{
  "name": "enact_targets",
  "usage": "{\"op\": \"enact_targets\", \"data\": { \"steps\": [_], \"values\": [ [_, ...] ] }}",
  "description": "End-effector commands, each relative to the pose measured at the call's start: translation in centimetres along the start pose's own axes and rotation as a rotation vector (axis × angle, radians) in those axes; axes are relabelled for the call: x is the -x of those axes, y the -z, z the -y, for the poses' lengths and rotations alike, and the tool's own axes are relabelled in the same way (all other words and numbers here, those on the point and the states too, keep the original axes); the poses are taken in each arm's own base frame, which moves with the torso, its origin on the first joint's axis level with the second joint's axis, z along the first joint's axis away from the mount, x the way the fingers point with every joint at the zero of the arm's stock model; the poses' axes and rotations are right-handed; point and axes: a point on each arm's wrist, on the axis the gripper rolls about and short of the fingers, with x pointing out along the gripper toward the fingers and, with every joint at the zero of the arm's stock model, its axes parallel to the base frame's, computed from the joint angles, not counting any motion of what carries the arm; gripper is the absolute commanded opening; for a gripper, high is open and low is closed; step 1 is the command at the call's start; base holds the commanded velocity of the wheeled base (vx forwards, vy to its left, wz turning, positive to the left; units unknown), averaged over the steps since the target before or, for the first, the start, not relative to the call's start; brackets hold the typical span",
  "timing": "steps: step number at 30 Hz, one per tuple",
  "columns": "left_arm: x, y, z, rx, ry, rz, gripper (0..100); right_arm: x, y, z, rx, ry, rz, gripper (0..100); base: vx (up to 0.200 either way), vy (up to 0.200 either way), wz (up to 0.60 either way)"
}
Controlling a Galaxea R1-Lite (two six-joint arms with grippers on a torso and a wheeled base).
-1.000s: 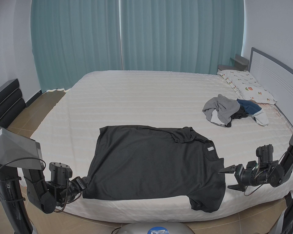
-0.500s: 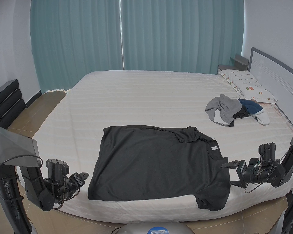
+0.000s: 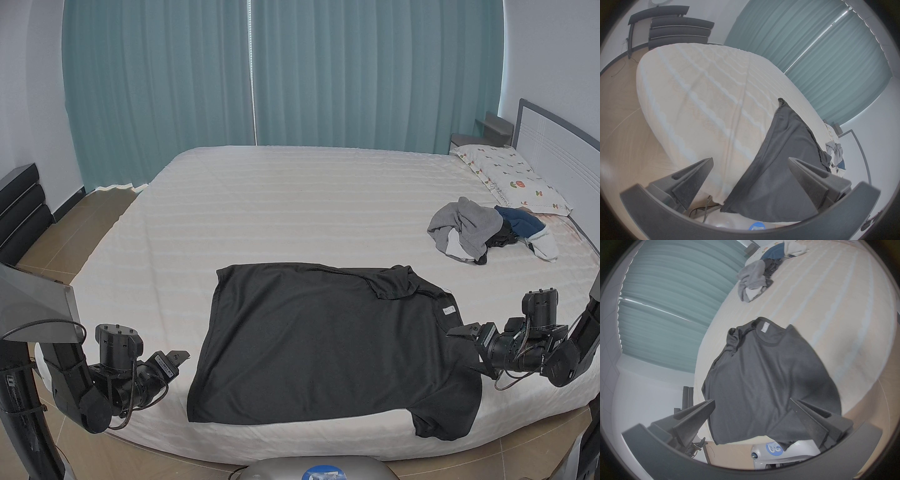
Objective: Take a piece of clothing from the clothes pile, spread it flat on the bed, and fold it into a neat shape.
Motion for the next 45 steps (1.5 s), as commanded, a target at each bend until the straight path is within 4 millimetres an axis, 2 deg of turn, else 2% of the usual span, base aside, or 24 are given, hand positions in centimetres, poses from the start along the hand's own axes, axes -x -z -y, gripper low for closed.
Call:
{"op": "enact_targets", "data": {
  "steps": [1, 2, 3, 6, 12, 13, 16, 18, 22, 28, 29, 33, 39, 41, 45],
  "values": [
    [0.0, 0.1, 0.3, 0.005, 0.016, -0.011, 100, -0.7, 0.6, -0.6, 0.011, -0.013, -0.012, 100, 0.2, 0.0, 0.0],
    [0.0, 0.1, 0.3, 0.005, 0.016, -0.011, 100, -0.7, 0.6, -0.6, 0.011, -0.013, -0.012, 100, 0.2, 0.0, 0.0],
    [-0.5, 0.2, 1.0, 0.075, 0.046, -0.017, 100, -2.3, 1.1, -1.2, 0.041, -0.021, -0.001, 100, 0.2, 0.0, 0.0],
    [-1.0, 0.0, 1.9, 0.134, 0.08, -0.006, 100, -4.7, 0.7, -2.0, 0.066, -0.016, 0.041, 100, 0.2, 0.0, 0.0],
    [-1.9, 0.3, 1.7, 0.137, 0.064, -0.021, 100, -10.2, 1.1, -4.4, 0.118, 0.03, 0.055, 100, 0.033, 0.0, 0.0],
    [-2.0, 0.3, 1.6, 0.137, 0.063, -0.022, 100, -10.4, 1.1, -4.5, 0.119, 0.033, 0.05, 100, 0.0, 0.0, 0.0],
    [-2.7, 0.5, 1.5, 0.143, 0.054, -0.025, 100, -13.7, 1.1, -5.7, 0.135, 0.046, 0.02, 100, 0.0, 0.0, 0.0],
    [-3.0, 0.4, 1.3, 0.147, 0.049, -0.024, 100, -14.8, 0.8, -6.1, 0.136, 0.06, 0.01, 100, 0.0, 0.0, 0.0],
    [-3.4, 0.8, 1.1, 0.147, 0.043, -0.031, 100, -15.8, 0.6, -7.1, 0.152, 0.095, -0.024, 100, 0.0, 0.0, 0.0],
    [-3.7, 1.0, 1.0, 0.141, 0.045, -0.028, 100, -17.0, -0.1, -7.5, 0.18, 0.094, -0.005, 100, 0.0, 0.0, 0.0],
    [-3.7, 1.1, 1.0, 0.141, 0.044, -0.029, 100, -17.8, -0.2, -7.5, 0.186, 0.105, 0.0, 100, 0.0, 0.0, 0.0],
    [-3.6, 1.1, 0.9, 0.14, 0.043, -0.03, 100, -18.7, -0.3, -7.6, 0.197, 0.136, -0.006, 100, 0.0, 0.0, 0.0],
    [-3.7, 1.0, 1.0, 0.142, 0.046, -0.028, 100, -21.2, -1.2, -8.0, 0.247, 0.204, 0.076, 100, 0.0, 0.0, 0.0],
    [-3.7, 1.0, 1.0, 0.141, 0.045, -0.028, 100, -21.5, -1.9, -8.6, 0.259, 0.18, 0.105, 100, 0.0, 0.0, 0.0],
    [-3.7, 1.1, 1.0, 0.141, 0.044, -0.029, 100, -22.5, -4.7, -9.9, 0.253, 0.126, 0.197, 100, 0.0, 0.0, 0.0]
  ]
}}
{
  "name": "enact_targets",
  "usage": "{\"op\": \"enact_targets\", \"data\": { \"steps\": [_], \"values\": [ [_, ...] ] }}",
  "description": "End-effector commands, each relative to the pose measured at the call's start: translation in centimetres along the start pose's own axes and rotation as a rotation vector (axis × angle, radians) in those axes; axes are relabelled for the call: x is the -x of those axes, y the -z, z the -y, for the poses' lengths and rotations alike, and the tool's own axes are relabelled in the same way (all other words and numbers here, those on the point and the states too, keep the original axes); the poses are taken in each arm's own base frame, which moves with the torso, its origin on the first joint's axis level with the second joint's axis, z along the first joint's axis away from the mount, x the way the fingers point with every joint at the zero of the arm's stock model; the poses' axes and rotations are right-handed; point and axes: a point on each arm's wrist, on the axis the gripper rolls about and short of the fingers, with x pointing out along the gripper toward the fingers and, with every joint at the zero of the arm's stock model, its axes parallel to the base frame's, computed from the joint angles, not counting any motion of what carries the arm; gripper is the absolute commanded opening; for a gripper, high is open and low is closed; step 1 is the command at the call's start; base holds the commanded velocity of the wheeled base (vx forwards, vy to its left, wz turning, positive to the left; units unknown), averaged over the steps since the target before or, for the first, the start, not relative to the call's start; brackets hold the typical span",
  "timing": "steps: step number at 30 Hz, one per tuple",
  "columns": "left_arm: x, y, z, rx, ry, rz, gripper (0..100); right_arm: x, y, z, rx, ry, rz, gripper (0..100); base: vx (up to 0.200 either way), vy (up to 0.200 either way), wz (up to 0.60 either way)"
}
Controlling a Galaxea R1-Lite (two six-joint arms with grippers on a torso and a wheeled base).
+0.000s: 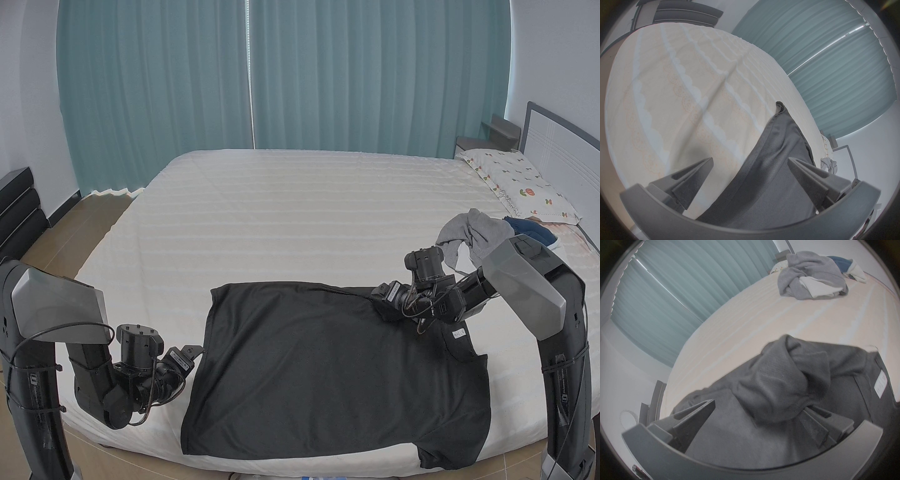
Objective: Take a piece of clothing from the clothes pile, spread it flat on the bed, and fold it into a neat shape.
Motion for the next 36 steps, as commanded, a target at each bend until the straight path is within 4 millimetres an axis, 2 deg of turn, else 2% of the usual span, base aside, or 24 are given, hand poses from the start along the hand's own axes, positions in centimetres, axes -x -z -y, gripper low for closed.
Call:
{"op": "enact_targets", "data": {
  "steps": [1, 2, 4, 6, 9, 15, 20, 21, 24, 26, 31, 36],
  "values": [
    [0.0, 0.0, -0.1, -0.001, -0.003, -0.001, 100, -2.5, -2.9, -0.3, -0.016, -0.031, 0.116, 100, 0.0, 0.0, 0.0],
    [-0.1, 0.1, -0.1, -0.001, -0.004, -0.002, 100, -2.5, -3.0, -0.4, -0.016, -0.035, 0.12, 100, 0.0, 0.0, 0.0],
    [-0.1, 0.1, -0.1, -0.001, -0.004, -0.002, 100, -3.4, -5.8, -1.7, -0.052, -0.111, 0.229, 100, 0.0, 0.0, 0.0],
    [0.0, 0.0, -0.1, -0.001, -0.003, -0.001, 100, -4.1, -6.6, -2.3, -0.087, -0.147, 0.269, 100, 0.0, 0.0, 0.0],
    [0.0, 0.0, -0.1, 0.001, -0.002, -0.003, 100, -6.1, -5.6, -1.1, -0.108, -0.117, 0.284, 100, 0.0, 0.0, 0.0],
    [0.0, 0.0, 0.0, 0.001, -0.001, -0.002, 100, -7.3, -5.0, -0.2, -0.117, -0.134, 0.337, 100, 0.0, 0.0, 0.0],
    [0.0, 0.1, -0.1, 0.002, -0.003, -0.001, 100, -6.8, -6.2, -0.1, -0.108, -0.125, 0.383, 100, 0.0, 0.0, 0.0],
    [0.0, 0.0, -0.1, 0.002, -0.002, -0.003, 100, -5.4, -7.9, -0.6, -0.078, -0.126, 0.415, 100, 0.0, 0.0, 0.0],
    [0.0, 0.0, -0.1, 0.001, -0.003, -0.001, 100, -4.1, -8.3, -0.3, -0.023, -0.102, 0.405, 100, 0.0, 0.0, 0.0],
    [0.0, 0.0, 0.0, 0.003, -0.001, -0.002, 100, -3.3, -8.2, 0.5, 0.027, -0.069, 0.381, 100, 0.0, 0.0, 0.0],
    [0.0, 0.0, 0.0, 0.003, -0.001, -0.001, 100, -2.2, -7.4, 0.7, 0.079, -0.067, 0.327, 100, 0.0, 0.0, 0.0],
    [0.0, 0.1, -0.1, 0.002, -0.003, -0.001, 100, -2.5, -6.8, 1.3, 0.103, -0.058, 0.291, 100, 0.0, 0.0, 0.0]
  ]
}}
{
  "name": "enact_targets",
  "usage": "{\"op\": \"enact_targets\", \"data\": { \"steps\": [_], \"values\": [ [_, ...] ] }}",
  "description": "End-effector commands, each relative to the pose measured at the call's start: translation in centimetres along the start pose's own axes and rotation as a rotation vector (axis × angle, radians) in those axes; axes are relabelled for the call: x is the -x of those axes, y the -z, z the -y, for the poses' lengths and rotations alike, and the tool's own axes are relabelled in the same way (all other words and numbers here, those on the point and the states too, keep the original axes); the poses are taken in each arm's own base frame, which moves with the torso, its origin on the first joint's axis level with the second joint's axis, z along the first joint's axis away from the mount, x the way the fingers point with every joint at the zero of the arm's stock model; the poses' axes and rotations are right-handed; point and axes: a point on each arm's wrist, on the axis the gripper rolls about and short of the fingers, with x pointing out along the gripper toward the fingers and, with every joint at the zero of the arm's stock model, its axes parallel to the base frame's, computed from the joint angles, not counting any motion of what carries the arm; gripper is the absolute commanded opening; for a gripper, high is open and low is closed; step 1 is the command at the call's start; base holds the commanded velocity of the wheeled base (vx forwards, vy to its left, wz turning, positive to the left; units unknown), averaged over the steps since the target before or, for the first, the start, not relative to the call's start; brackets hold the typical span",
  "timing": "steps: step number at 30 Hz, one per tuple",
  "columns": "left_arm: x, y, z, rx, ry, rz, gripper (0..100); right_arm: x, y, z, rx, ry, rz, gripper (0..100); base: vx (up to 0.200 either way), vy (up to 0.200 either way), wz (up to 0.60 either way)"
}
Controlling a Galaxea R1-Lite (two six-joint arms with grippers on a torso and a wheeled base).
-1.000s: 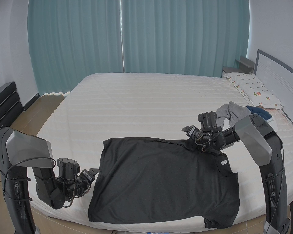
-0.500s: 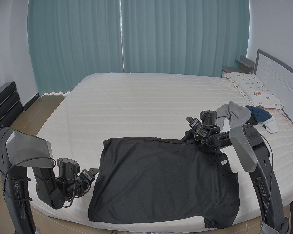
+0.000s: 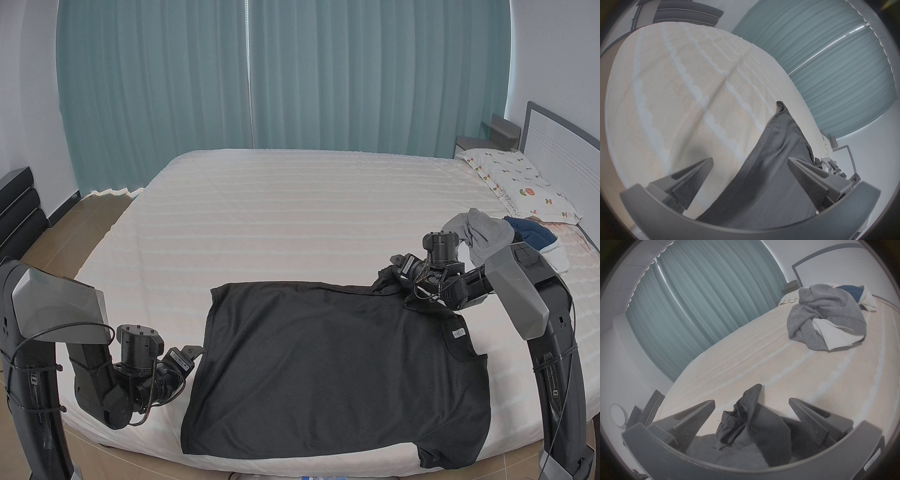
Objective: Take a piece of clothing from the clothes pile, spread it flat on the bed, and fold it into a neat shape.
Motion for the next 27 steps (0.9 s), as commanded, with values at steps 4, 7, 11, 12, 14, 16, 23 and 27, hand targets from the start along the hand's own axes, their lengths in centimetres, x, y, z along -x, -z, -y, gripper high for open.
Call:
{"op": "enact_targets", "data": {
  "steps": [4, 7, 11, 12, 14, 16, 23, 27],
  "values": [
    [0.0, 0.0, 0.0, 0.001, -0.002, 0.0, 100, 0.8, -0.3, 0.6, 0.018, 0.022, -0.028, 100, 0.0, 0.0, 0.0],
    [0.0, 0.0, 0.0, -0.001, -0.001, 0.0, 100, 1.0, 0.0, 1.1, 0.043, 0.035, -0.044, 100, 0.0, 0.0, 0.0],
    [0.0, 0.0, 0.0, 0.001, 0.0, -0.001, 100, 1.1, 1.3, 2.4, 0.146, 0.06, -0.084, 100, 0.0, 0.0, 0.0],
    [0.0, 0.0, 0.0, 0.001, 0.0, -0.001, 100, 1.1, 1.4, 2.4, 0.156, 0.06, -0.082, 100, 0.0, 0.0, 0.0],
    [0.0, 0.0, 0.0, 0.001, -0.001, -0.002, 100, 1.0, 2.0, 2.5, 0.172, 0.056, -0.088, 100, 0.0, 0.0, 0.0],
    [0.0, 0.0, 0.0, 0.001, -0.001, -0.002, 100, 0.8, 2.5, 2.7, 0.189, 0.06, -0.096, 100, 0.0, 0.0, 0.0],
    [0.0, 0.0, 0.0, 0.001, -0.001, -0.002, 100, 0.4, 2.1, 3.0, 0.246, 0.051, -0.048, 0, 0.0, 0.0, 0.0],
    [0.0, 0.0, -0.1, -0.001, -0.003, -0.002, 100, 0.1, 1.4, 3.5, 0.251, 0.055, -0.023, 0, 0.0, 0.0, 0.0]
  ]
}}
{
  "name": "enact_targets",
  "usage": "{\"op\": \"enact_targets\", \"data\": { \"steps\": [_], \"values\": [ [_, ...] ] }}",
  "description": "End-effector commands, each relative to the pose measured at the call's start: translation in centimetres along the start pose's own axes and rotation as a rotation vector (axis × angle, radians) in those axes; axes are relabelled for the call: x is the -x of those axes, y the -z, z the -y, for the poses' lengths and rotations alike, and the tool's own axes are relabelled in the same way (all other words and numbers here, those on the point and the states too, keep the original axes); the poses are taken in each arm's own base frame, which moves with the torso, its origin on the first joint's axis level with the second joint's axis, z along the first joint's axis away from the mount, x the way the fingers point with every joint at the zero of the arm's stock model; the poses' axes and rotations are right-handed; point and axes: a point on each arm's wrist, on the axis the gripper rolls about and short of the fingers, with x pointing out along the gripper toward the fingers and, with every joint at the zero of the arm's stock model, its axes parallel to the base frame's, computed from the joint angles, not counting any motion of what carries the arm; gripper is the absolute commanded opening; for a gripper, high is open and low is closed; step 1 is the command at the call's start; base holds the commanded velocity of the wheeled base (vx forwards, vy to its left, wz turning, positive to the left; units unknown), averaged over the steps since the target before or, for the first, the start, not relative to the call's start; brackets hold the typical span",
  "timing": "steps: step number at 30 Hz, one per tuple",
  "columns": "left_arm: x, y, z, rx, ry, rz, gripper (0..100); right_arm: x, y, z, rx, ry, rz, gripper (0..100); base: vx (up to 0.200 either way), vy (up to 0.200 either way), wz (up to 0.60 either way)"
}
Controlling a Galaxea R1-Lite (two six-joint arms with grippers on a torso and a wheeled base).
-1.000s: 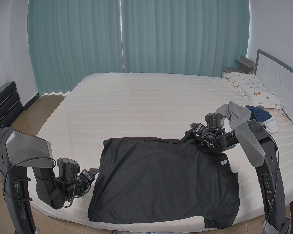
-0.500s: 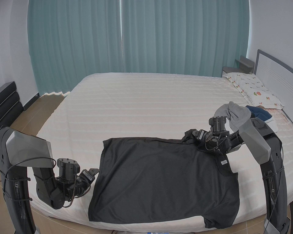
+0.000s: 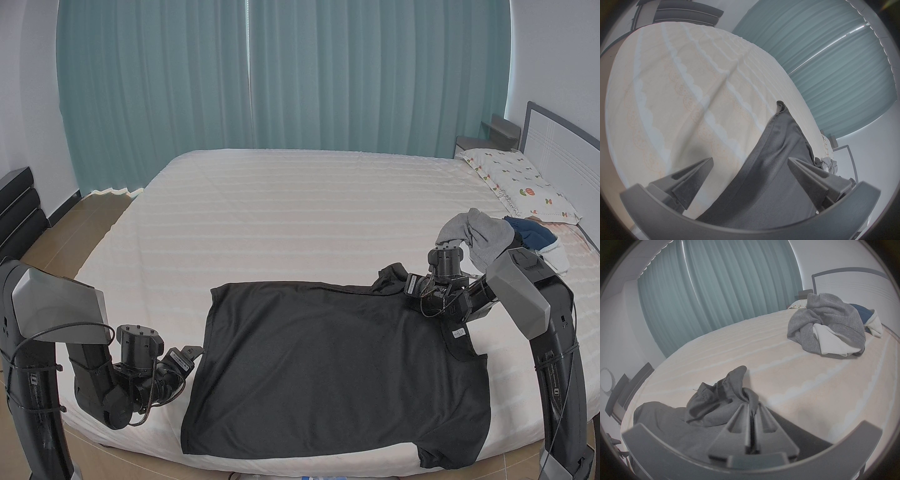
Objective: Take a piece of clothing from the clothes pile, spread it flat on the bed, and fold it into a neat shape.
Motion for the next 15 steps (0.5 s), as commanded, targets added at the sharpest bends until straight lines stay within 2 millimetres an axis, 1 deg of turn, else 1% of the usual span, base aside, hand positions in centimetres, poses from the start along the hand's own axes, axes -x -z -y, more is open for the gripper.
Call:
{"op": "enact_targets", "data": {
  "steps": [1, 3, 4, 6, 10, 12, 15],
  "values": [
    [0.0, 0.0, 0.0, -0.001, -0.001, -0.001, 100, -0.4, -0.4, 0.6, 0.016, 0.006, 0.024, 0, 0.0, 0.0, 0.0],
    [0.0, 0.0, 0.0, -0.001, -0.001, -0.001, 100, -0.6, -1.5, 0.5, 0.026, -0.017, 0.09, 0, 0.0, 0.0, 0.0],
    [0.0, 0.0, 0.0, -0.001, -0.001, -0.001, 100, -1.0, -2.0, 0.6, 0.022, -0.02, 0.123, 0, 0.0, 0.0, 0.0],
    [0.0, 0.0, 0.0, -0.001, -0.001, -0.001, 100, -1.3, -2.1, 0.8, 0.024, -0.018, 0.131, 0, 0.0, 0.0, 0.0],
    [0.0, 0.0, 0.0, -0.001, -0.001, -0.001, 100, -2.6, -2.5, 1.4, 0.017, -0.014, 0.176, 0, 0.0, 0.0, 0.0],
    [0.0, 0.0, 0.0, -0.001, -0.001, -0.001, 100, -3.3, -2.2, 1.9, 0.012, -0.01, 0.187, 0, 0.0, 0.0, 0.0],
    [0.0, 0.0, 0.0, -0.001, -0.001, -0.001, 100, -3.9, -2.1, 2.1, 0.012, -0.01, 0.197, 0, 0.0, 0.0, 0.0]
  ]
}}
